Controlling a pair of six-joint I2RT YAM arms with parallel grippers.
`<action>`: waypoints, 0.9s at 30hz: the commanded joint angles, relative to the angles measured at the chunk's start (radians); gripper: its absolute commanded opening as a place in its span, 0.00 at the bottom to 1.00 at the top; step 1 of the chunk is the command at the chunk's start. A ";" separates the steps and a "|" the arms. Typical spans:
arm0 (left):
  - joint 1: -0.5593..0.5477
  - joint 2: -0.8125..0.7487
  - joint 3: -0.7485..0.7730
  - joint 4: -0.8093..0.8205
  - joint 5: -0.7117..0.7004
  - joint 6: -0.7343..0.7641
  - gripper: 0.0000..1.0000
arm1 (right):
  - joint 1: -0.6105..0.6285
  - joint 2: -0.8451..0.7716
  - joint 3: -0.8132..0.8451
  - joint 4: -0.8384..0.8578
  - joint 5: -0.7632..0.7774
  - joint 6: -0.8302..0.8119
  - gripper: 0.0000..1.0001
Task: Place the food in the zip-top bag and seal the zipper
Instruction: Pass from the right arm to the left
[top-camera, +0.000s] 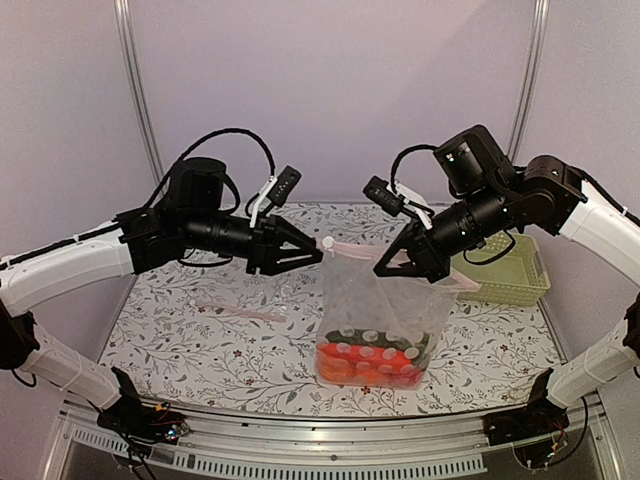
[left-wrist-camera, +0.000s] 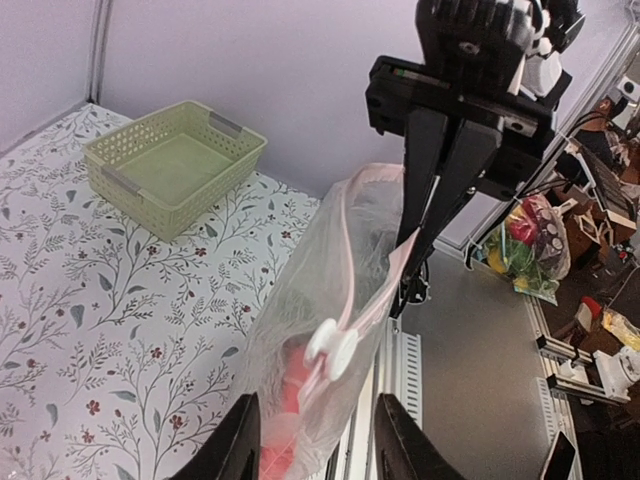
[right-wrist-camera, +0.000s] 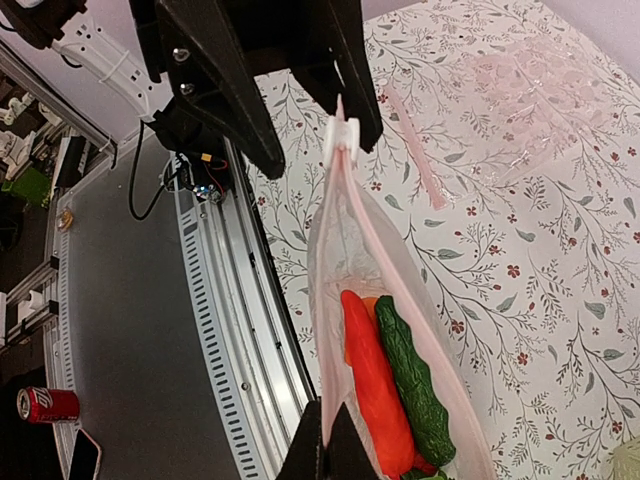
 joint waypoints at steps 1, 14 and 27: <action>0.013 0.026 0.005 0.018 0.043 -0.009 0.37 | 0.007 -0.011 0.005 0.022 -0.017 -0.002 0.00; 0.014 0.044 0.021 0.020 0.057 -0.001 0.18 | 0.006 -0.008 0.002 0.015 -0.018 -0.002 0.00; 0.014 0.049 0.024 0.033 0.076 -0.008 0.11 | 0.006 0.001 0.001 0.012 -0.021 -0.002 0.00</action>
